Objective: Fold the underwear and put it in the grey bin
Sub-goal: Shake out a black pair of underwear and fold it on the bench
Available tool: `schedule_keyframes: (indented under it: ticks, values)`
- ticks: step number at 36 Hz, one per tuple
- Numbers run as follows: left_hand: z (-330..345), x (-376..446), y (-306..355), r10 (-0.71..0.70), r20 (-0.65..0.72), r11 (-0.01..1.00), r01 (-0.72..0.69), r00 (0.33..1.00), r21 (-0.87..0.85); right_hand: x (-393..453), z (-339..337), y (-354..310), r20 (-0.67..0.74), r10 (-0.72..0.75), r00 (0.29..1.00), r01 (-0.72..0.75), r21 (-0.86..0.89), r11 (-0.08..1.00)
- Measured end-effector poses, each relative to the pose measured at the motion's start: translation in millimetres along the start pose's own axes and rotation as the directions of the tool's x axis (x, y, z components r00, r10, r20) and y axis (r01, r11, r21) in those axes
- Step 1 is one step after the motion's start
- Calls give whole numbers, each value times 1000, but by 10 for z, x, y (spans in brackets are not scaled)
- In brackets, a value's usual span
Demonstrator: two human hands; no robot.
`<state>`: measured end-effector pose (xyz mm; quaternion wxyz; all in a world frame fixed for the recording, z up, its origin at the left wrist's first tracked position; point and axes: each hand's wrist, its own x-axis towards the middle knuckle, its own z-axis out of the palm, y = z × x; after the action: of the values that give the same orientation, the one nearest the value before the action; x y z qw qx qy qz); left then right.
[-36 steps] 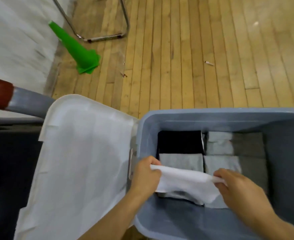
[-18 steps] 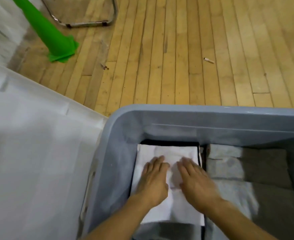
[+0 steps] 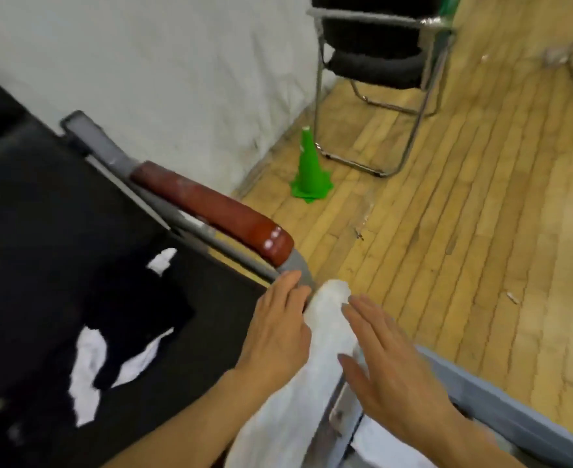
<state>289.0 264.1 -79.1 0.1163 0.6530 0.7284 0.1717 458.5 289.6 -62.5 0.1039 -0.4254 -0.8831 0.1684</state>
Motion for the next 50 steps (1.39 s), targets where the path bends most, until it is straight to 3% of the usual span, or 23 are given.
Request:
schedule_keyframes:
  ticks: [3,5,7,10,16,17,20,24,26,28,30,34,36,38,40,42,43,44,48,50]
  values:
    - [-817,-88,-517,-137,-108,980,150,985,128,572,-329,-665,17,-90,996,90,-16,996]
    - [-1279,-298,-1091,-297,-139,939,316,945,140,962,-260,-1253,-60,-200,978,202,18,979]
    - [-1362,-404,-1344,-351,-147,909,374,925,185,1055,-195,-1430,-84,-232,969,237,53,970]
    - [-1400,-846,-2003,-458,-135,847,477,879,234,1250,317,-1910,10,-339,941,338,58,939]
    - [-952,-1496,-3050,-506,171,862,498,845,94,1518,1590,-2669,285,-343,895,316,136,939]
    - [-837,-1551,-3195,-507,171,861,503,845,71,1577,1773,-2792,382,-326,865,292,147,945]
    - [-572,-1524,-3498,-506,89,863,505,858,31,1693,2282,-2882,449,-288,846,209,218,953]
    - [-450,-1376,-3719,-462,-52,886,464,885,10,1882,2534,-2945,435,-193,879,181,70,981]
    - [-533,-1396,-3775,-485,-110,873,487,868,-3,1935,2568,-3009,401,-226,888,249,-4,969]
    - [-672,-1452,-3782,-500,-123,862,506,857,25,1975,2444,-3085,275,-305,912,319,-5,948]
    - [-962,-1470,-3739,-517,-160,853,523,841,-11,2043,2158,-3312,272,-357,894,370,3,929]
    - [-1866,-1277,-3512,-551,-177,833,549,815,-66,2245,1385,-3816,390,-414,823,435,38,900]
    - [-2548,-1174,-3278,-523,-184,852,501,832,-154,2316,893,-4126,496,-429,755,433,114,894]
    - [-3371,-1068,-3065,-551,-251,827,479,796,-296,2416,332,-4469,578,-414,704,454,82,887]
    - [-4110,-1052,-2748,-587,-257,787,467,767,-403,2411,-229,-4751,592,-393,704,447,61,893]
    - [-5010,-1136,-2345,-609,-331,762,417,721,-496,2370,-990,-5069,510,-494,704,505,130,853]
    - [-5150,-1151,-2291,-615,-353,751,389,705,-533,2357,-1080,-5098,515,-468,718,456,161,875]
    - [-5448,-1145,-2171,-636,-364,737,394,681,-550,2326,-1312,-5207,476,-501,723,452,222,864]
    - [-6840,-1383,-1466,-601,-484,791,386,636,-475,1927,-2533,-5833,493,-669,556,528,412,742]
    - [-7386,-1525,-1139,-564,-523,823,378,639,-424,1795,-2883,-6112,422,-717,555,581,420,697]
